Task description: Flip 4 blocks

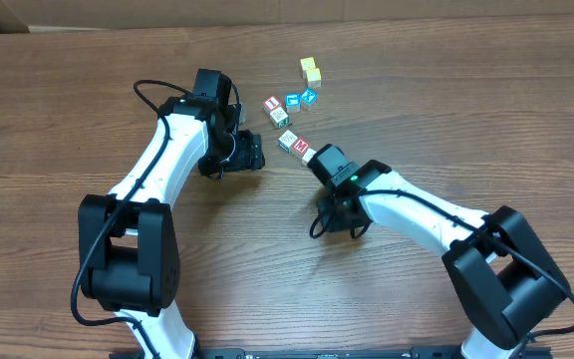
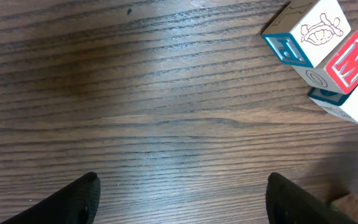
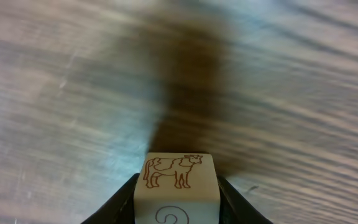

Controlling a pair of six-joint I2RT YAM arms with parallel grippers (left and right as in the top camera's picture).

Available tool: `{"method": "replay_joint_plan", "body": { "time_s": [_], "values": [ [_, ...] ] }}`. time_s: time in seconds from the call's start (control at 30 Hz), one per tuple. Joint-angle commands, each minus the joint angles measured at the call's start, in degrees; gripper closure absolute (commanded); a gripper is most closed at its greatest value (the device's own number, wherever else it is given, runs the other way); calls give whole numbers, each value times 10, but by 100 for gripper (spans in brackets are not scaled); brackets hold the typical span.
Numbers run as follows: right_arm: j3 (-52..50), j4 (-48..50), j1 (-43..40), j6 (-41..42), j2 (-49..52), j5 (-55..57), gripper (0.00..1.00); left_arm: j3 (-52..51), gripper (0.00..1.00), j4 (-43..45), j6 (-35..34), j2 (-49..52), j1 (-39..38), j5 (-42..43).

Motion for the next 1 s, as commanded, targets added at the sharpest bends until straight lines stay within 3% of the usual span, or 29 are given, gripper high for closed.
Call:
{"method": "replay_joint_plan", "body": {
  "time_s": [0.0,0.5,0.73,0.83,0.97],
  "values": [
    [15,-1,-11,34,-2,5,66,4,22,-2,-2,4,0,-5],
    [15,-1,-16,65,-2,3,65,4,24,1,-2,4,0,-6],
    [15,-3,-16,65,-2,3,57,4,24,2,-2,4,0,-6],
    [15,-3,-16,65,-2,3,48,4,23,2,-2,4,0,-6],
    [15,-3,-16,65,-2,3,46,4,23,2,-2,4,0,-6]
  ]
}}
